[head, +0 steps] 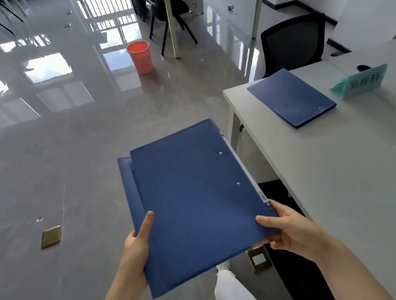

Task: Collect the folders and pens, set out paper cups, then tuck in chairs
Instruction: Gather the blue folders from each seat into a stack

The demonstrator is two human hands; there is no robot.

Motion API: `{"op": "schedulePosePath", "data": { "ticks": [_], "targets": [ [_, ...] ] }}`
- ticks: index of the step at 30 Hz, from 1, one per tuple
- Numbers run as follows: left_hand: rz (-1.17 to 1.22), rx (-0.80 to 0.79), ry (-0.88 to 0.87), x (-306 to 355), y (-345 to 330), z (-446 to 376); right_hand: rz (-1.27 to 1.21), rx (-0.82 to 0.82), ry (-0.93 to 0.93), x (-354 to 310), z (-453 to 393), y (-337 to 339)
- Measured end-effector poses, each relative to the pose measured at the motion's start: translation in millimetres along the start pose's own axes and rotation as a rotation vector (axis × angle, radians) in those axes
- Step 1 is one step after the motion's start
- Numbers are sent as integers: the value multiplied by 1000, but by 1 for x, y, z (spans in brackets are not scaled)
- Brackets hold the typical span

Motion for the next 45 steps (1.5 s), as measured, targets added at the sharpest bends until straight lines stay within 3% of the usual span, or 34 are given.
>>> {"op": "schedulePosePath", "data": {
  "ticks": [5, 12, 16, 22, 27, 35, 40, 45],
  "targets": [
    [-41, -40, -1, 42, -39, -68, 147, 15, 8, -62, -69, 1],
    [-32, -26, -9, 112, -85, -156, 621, 301, 82, -170, -154, 29],
    [12, -69, 5, 135, -104, -198, 763, 354, 93, -210, -195, 33],
    [-13, -215, 16, 177, -130, -274, 541, 371, 79, -251, -265, 22],
    [-89, -335, 49, 240, -147, -372, 394, 575, 168, -314, -328, 12],
    [-205, -424, 50, 339, -198, -493, 195, 714, 222, -396, -387, -19],
    [-292, -512, 67, 369, -259, -543, 109, 816, 188, -431, -405, 13],
    [-358, -608, 83, 381, -338, -582, -78, 883, 101, -448, -426, 91]
  ]
}}
Point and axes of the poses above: each hand's wrist, its own z-axis away from the middle knuckle, its own y-axis out of the back of the hand, x = y × z, the point moved 8 cm from there along -z, towards the middle knuckle, and after that the axes turned 6 degrees about -y, right-handed, at the moved point
